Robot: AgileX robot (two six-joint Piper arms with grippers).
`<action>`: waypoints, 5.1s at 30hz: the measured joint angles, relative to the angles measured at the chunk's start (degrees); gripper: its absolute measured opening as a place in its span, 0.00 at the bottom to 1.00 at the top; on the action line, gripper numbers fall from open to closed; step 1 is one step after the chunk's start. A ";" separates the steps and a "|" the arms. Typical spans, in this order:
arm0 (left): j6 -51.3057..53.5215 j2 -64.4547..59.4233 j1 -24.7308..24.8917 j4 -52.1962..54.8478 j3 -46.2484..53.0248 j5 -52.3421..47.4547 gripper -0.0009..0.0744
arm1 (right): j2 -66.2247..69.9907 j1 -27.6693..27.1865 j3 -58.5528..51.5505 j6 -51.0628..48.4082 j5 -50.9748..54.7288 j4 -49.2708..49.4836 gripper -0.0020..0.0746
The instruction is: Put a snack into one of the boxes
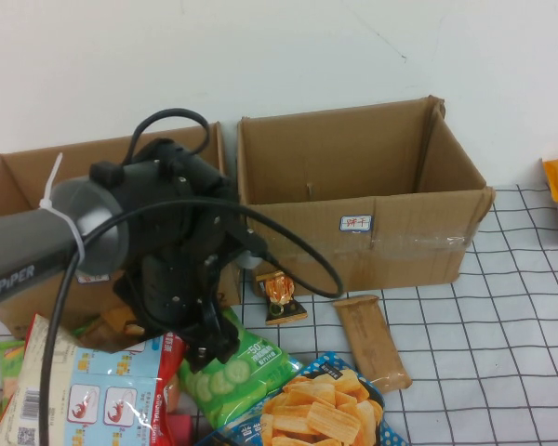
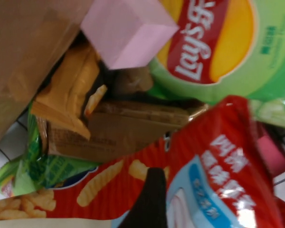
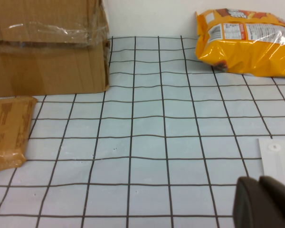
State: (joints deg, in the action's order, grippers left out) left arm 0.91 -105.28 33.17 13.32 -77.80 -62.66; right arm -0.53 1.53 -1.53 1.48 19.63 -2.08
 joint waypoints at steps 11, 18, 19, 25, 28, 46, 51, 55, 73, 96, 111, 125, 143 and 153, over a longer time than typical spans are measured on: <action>2.60 -2.52 -3.63 -4.78 0.00 0.15 0.91 | 0.00 0.00 0.00 0.00 0.00 0.00 0.02; 3.09 -4.75 -3.63 -4.41 0.00 1.00 0.91 | 0.00 0.00 0.00 0.00 0.00 0.00 0.02; 3.09 -5.11 -3.63 -4.29 0.00 1.03 0.91 | 0.00 0.00 0.00 0.00 0.00 0.00 0.02; 1.37 -6.76 -3.63 -1.52 0.00 0.86 0.86 | 0.00 0.00 0.00 0.00 0.00 0.00 0.02; 0.22 -6.99 -3.63 0.05 0.00 0.05 0.77 | 0.00 0.00 0.00 0.00 0.00 0.00 0.02; -0.91 -6.99 -3.63 1.48 -2.39 -3.16 0.04 | 0.00 0.00 0.00 0.00 0.00 0.00 0.02; 0.98 -5.31 -3.66 -2.19 -6.30 -4.71 0.03 | 0.00 0.00 0.00 0.00 0.00 0.00 0.02; 1.94 -0.59 -2.77 -3.34 -9.24 -5.77 0.02 | 0.00 0.00 0.00 0.00 0.00 0.00 0.02; -1.79 24.57 -0.92 4.56 -13.81 3.05 0.02 | 0.00 0.00 0.00 0.00 0.00 0.00 0.02; -40.21 -0.03 -10.67 45.08 -13.81 32.35 0.22 | 0.00 0.00 0.00 0.00 0.00 0.00 0.02; -38.70 2.44 -14.75 30.64 -13.46 25.11 0.17 | 0.00 0.00 0.00 0.00 0.00 0.00 0.02; -31.05 36.09 -3.08 19.68 22.83 41.69 0.01 | 0.00 0.00 0.00 0.00 0.00 0.00 0.02; -33.22 62.27 6.72 15.36 39.60 40.88 0.01 | 0.00 0.00 0.00 0.00 0.00 0.00 0.02; -31.46 77.24 6.49 11.69 46.17 35.19 0.01 | 0.00 0.00 0.00 0.00 0.00 0.00 0.02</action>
State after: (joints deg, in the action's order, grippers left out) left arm -30.55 -28.04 39.67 25.01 -31.62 -27.47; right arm -0.53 1.53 -1.53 1.48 19.63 -2.08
